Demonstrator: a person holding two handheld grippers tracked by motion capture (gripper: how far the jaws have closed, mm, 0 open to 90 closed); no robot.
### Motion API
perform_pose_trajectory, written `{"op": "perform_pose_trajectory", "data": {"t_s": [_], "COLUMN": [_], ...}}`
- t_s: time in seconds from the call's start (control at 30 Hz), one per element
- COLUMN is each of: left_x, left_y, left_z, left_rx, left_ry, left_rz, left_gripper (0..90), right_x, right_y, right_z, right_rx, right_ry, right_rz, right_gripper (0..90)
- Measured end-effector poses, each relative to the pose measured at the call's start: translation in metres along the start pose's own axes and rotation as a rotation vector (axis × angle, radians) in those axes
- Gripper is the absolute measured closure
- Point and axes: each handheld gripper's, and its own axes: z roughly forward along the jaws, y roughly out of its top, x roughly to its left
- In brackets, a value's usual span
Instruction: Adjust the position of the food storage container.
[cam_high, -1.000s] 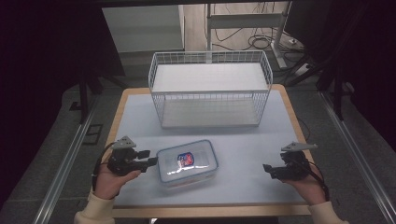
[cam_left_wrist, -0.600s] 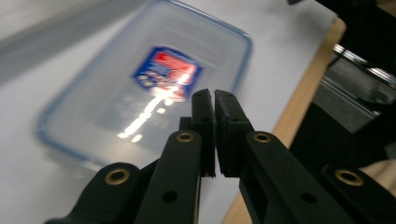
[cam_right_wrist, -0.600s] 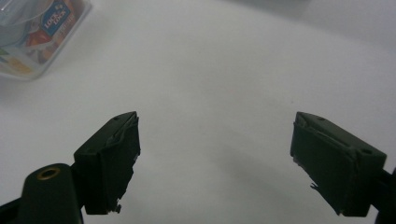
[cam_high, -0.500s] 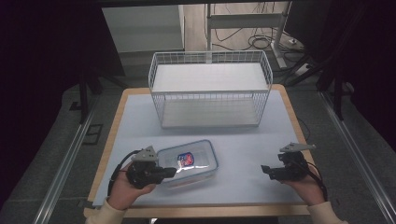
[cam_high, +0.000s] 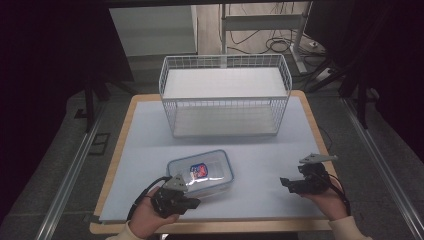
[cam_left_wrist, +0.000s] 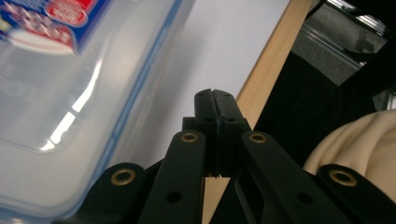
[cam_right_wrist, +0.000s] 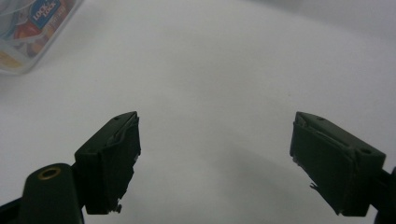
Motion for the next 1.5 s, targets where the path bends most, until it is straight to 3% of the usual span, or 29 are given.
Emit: {"op": "perform_pose_trajectory", "data": {"t_s": [0.33,0.43,0.73,0.97,1.03,1.1,1.17,1.23,1.3,1.37,1.4,1.43,1.5], "left_x": [0.013,0.019,0.026,0.044,0.050,0.050,0.041,0.031,0.026,0.030,0.030,0.038,0.048], "left_y": [-0.016,-0.019,-0.020,-0.024,-0.026,-0.026,-0.025,-0.021,-0.015,-0.014,-0.014,-0.016,-0.020], "left_z": [0.009,0.008,0.008,0.002,0.001,-0.001,-0.007,-0.017,-0.033,-0.049,-0.049,-0.061,-0.070], "left_rx": [0.031,0.040,0.043,0.011,0.001,-0.004,-0.024,-0.044,-0.085,-0.123,-0.123,-0.154,-0.166], "left_ry": [0.053,0.088,0.100,0.110,0.095,0.096,0.096,0.096,0.132,0.158,0.158,0.190,0.230], "left_rz": [-0.056,-0.068,-0.081,-0.132,-0.153,-0.157,-0.153,-0.118,-0.105,-0.114,-0.114,-0.150,-0.182], "left_gripper": [90.0,90.0,90.0,90.0,90.0,90.0,90.0,90.0,90.0,90.0,90.0,90.0,90.0], "right_x": [0.000,-0.001,-0.001,0.001,0.001,0.001,0.001,0.001,0.000,-0.001,-0.001,-0.001,-0.001], "right_y": [-0.001,-0.001,-0.002,-0.002,-0.001,-0.002,-0.002,-0.003,-0.003,-0.002,-0.002,-0.003,-0.003], "right_z": [0.003,0.003,0.004,0.005,0.005,0.006,0.005,0.003,0.002,0.001,0.001,0.001,0.000], "right_rx": [0.015,0.014,0.023,0.027,0.030,0.030,0.032,0.030,0.021,0.019,0.019,0.017,0.017], "right_ry": [-0.009,-0.012,-0.015,-0.011,-0.012,-0.013,-0.014,-0.015,-0.017,-0.019,-0.019,-0.020,-0.021], "right_rz": [0.001,0.002,0.006,0.002,0.000,0.001,0.002,0.001,0.004,0.004,0.004,0.006,0.005], "right_gripper": [16.4,16.5,16.5,16.7,16.7,16.7,16.7,16.7,16.7,16.8,16.8,16.8,16.8]}}
